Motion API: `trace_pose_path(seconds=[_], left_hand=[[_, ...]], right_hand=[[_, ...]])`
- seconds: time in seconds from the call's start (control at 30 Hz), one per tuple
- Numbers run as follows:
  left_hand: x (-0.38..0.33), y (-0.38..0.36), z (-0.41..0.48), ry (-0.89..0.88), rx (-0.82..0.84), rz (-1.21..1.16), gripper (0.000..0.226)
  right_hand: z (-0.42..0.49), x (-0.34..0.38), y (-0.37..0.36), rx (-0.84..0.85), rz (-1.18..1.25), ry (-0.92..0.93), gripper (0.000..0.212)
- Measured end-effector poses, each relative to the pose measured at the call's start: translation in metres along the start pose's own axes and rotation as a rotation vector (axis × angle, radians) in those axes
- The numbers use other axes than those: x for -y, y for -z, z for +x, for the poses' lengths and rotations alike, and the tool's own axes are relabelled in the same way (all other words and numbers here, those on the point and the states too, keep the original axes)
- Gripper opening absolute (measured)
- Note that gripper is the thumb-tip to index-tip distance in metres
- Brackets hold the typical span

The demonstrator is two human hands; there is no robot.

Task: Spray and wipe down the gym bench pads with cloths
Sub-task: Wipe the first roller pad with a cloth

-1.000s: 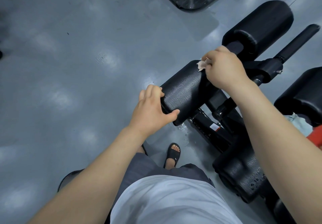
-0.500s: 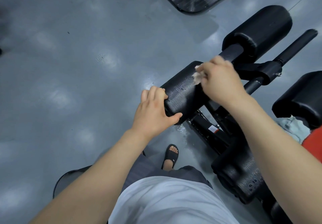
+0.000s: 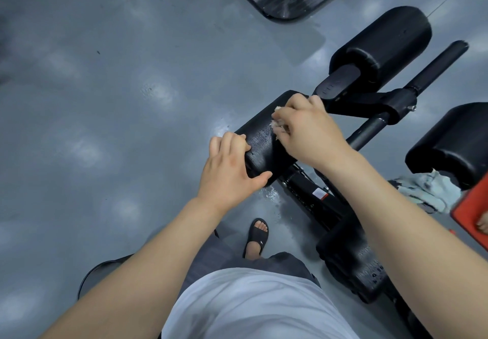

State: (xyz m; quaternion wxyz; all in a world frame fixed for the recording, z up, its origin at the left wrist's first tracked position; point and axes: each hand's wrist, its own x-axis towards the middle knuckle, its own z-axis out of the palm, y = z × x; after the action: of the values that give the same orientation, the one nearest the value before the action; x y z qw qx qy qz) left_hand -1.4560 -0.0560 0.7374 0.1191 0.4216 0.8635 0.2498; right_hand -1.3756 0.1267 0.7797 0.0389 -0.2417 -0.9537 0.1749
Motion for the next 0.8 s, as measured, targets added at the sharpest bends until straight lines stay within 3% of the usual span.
trace_pose_path(seconds=[0.23,0.4,0.6,0.8], left_hand=[[-0.004,-0.004,-0.005,-0.033,-0.042,0.024,0.068],[-0.002,-0.006,-0.005,-0.051,-0.075,0.032,0.067],[-0.002,-0.007,-0.005,-0.044,-0.078,0.043,0.067],[-0.003,-0.007,-0.007,-0.054,-0.089,0.028,0.068]], right_hand=[[0.027,-0.039,0.009,-0.086,-0.018,-0.228,0.032],[0.023,-0.022,-0.008,-0.102,-0.065,-0.122,0.039],[0.0,-0.002,-0.017,-0.055,-0.036,0.096,0.028],[0.024,-0.04,0.009,-0.108,-0.002,-0.263,0.039]])
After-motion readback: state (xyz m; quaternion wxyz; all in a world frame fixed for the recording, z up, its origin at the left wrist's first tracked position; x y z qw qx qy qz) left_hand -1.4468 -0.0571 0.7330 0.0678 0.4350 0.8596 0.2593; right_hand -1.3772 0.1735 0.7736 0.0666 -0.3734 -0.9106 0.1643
